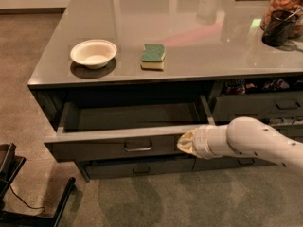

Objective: Close top drawer

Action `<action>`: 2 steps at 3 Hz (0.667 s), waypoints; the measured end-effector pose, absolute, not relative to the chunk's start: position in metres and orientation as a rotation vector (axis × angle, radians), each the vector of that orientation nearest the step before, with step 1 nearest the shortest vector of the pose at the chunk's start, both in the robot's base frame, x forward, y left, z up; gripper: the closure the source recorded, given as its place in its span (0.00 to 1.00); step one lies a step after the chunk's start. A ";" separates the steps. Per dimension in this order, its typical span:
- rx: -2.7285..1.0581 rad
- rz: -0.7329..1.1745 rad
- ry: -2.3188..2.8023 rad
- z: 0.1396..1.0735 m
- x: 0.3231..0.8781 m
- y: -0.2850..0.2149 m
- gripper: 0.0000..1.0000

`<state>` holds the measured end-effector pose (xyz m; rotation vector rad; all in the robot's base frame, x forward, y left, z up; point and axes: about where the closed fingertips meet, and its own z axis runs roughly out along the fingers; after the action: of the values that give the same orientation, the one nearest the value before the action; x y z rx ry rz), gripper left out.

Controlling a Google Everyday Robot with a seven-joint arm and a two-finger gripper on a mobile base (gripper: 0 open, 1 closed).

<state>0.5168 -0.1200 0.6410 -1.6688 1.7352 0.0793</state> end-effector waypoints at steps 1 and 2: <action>-1.650 0.024 1.690 0.638 0.541 -0.119 1.00; -1.614 -0.028 1.650 0.633 0.567 -0.118 1.00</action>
Offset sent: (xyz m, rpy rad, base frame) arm 0.0814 -0.0006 -0.0112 0.0222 -0.2148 -0.0456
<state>0.5667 -0.1180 0.6333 -1.6139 1.6505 -0.0281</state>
